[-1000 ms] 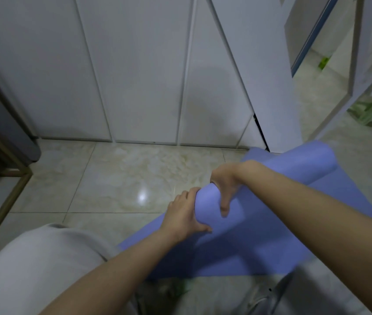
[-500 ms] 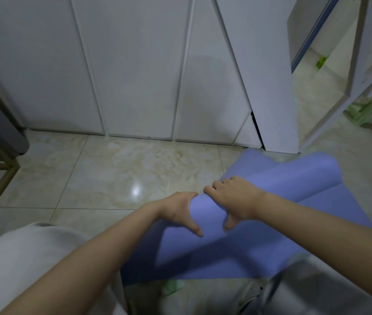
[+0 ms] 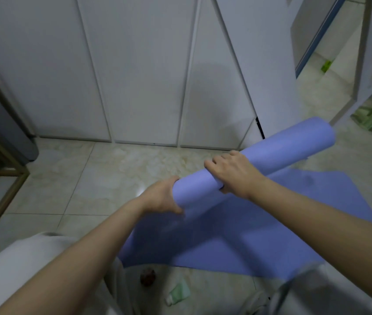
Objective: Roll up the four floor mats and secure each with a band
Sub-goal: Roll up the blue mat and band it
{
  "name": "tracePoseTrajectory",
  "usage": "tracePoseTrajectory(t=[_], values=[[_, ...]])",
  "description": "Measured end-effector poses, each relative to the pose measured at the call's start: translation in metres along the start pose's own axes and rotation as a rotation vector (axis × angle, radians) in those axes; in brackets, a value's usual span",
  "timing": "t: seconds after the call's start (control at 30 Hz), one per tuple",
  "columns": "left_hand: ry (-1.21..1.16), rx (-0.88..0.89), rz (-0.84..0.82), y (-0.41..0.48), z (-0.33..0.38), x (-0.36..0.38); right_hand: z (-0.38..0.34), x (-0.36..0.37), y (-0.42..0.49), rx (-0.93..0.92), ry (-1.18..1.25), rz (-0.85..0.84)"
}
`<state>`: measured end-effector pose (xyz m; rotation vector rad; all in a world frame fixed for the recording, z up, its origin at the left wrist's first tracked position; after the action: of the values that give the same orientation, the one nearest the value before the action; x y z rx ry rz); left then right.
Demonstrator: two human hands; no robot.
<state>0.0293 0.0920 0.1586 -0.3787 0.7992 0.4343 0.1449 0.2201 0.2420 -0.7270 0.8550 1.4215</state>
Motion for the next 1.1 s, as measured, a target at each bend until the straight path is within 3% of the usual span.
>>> tracePoseTrajectory(t=[0.2, 0.33, 0.47, 0.67, 0.9, 0.97, 1.03, 1.1], values=[[0.479, 0.206, 0.549, 0.024, 0.04, -0.072, 0.025, -0.027, 0.015, 0.284, -0.029, 0.348], [0.622, 0.485, 0.929, 0.031, 0.066, -0.135, 0.044, -0.054, 0.034, 0.428, -0.012, 0.576], [0.777, 0.569, 1.105, 0.023, 0.069, -0.163, 0.042, -0.069, 0.044, 0.494, 0.017, 0.732], [0.744, 0.467, 1.017, 0.005, 0.024, -0.121, 0.007, -0.038, 0.043, 0.424, 0.159, 0.644], [0.689, 0.33, 0.786, 0.0, -0.006, -0.077, -0.022, 0.003, 0.03, 0.412, 0.198, 0.545], [0.659, 0.282, 0.692, 0.003, -0.005, -0.076, -0.023, 0.01, 0.029, 0.432, 0.22, 0.5], [0.616, 0.202, 0.498, 0.004, -0.006, -0.072, -0.021, 0.012, 0.028, 0.374, 0.268, 0.41], [0.571, 0.134, 0.325, 0.003, -0.009, -0.066, -0.02, 0.015, 0.029, 0.259, 0.336, 0.181]])
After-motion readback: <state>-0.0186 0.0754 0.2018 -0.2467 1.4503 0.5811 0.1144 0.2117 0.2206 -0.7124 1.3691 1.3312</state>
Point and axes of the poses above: each hand's wrist, its own y-axis towards the middle knuckle, its own x-axis out of the palm, z = x × y, the point moved 3 cm from there along y, towards the middle knuckle, and after that the axes turned 11 degrees about z, right-handed, at the moved point
